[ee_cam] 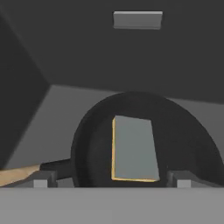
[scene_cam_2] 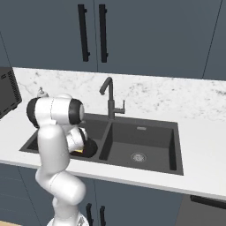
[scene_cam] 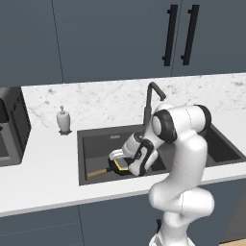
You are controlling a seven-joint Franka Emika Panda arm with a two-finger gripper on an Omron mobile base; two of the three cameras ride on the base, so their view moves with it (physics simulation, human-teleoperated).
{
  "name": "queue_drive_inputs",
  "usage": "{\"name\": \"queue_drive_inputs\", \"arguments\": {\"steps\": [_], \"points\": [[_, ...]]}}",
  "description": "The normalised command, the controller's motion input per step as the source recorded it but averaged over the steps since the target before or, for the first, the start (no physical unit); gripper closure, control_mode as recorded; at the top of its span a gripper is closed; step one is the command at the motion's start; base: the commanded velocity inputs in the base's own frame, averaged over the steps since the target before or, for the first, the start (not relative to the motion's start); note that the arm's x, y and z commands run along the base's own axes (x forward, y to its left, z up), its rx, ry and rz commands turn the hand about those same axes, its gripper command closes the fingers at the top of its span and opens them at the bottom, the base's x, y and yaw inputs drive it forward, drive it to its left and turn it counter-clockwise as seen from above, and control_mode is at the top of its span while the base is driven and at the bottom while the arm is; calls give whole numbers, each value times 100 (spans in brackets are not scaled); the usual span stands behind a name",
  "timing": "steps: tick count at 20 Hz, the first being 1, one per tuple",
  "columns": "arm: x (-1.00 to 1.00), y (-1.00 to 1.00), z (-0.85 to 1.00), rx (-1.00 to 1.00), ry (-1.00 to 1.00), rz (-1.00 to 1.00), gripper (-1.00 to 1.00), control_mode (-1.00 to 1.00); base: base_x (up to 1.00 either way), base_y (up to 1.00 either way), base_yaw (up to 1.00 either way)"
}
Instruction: Pick the pan and sponge and place them into the sink. Then turn on the water.
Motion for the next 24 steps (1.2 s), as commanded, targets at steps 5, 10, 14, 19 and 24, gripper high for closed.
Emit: {"name": "queue_drive_inputs", "arguments": {"steps": [5, 10, 14, 19, 24], "points": [[-21, -12, 60, 0, -2, 0, -100, -100, 0, 0, 0], [0, -17, 60, 1, 0, 0, -100, -100, 0, 0, 0], [0, -16, 76, 2, 0, 0, -100, -100, 0, 0, 0], [0, 0, 77, 0, 0, 0, -100, -100, 0, 0, 0], [0, 0, 73, 0, 0, 0, -100, -100, 0, 0, 0]]}}
